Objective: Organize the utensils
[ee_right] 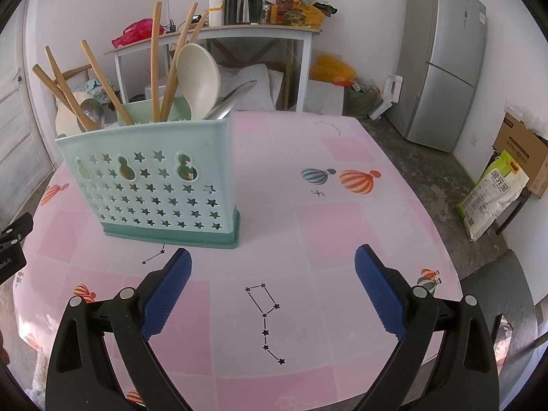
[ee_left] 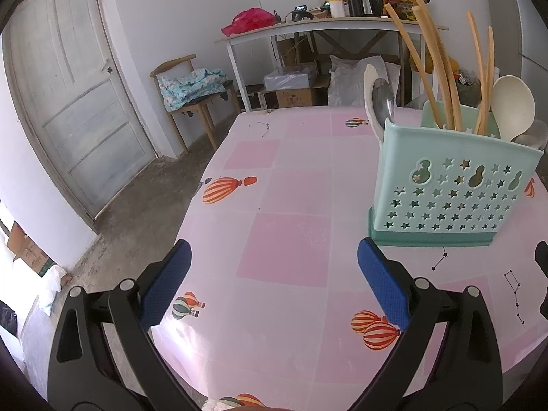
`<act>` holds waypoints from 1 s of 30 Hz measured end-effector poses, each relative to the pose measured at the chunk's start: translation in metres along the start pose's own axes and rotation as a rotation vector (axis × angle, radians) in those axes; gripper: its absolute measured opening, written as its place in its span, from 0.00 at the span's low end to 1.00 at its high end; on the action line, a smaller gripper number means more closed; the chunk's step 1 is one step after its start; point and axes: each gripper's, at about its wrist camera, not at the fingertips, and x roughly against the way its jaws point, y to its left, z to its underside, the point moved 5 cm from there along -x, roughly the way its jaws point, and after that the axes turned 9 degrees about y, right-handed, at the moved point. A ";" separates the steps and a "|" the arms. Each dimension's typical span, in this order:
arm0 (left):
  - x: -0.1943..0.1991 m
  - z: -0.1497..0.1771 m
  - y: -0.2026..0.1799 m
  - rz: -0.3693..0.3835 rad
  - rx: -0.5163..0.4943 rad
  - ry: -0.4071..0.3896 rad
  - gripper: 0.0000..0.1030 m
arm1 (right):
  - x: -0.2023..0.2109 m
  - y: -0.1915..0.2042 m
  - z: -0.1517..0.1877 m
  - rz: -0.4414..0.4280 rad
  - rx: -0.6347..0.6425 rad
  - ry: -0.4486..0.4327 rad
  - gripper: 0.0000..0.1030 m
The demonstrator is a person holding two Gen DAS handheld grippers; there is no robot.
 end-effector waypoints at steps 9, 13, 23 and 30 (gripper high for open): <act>-0.004 0.001 0.003 0.001 0.006 0.005 0.91 | 0.001 0.002 -0.002 0.002 0.005 -0.002 0.91; -0.006 0.001 0.004 0.001 0.009 0.009 0.91 | 0.001 0.003 -0.003 0.004 0.008 -0.001 0.91; -0.005 0.003 0.004 0.002 0.011 0.013 0.91 | 0.003 0.004 -0.004 0.005 0.010 -0.001 0.91; -0.006 0.003 0.004 0.003 0.012 0.014 0.91 | 0.003 0.004 -0.004 0.004 0.009 -0.001 0.91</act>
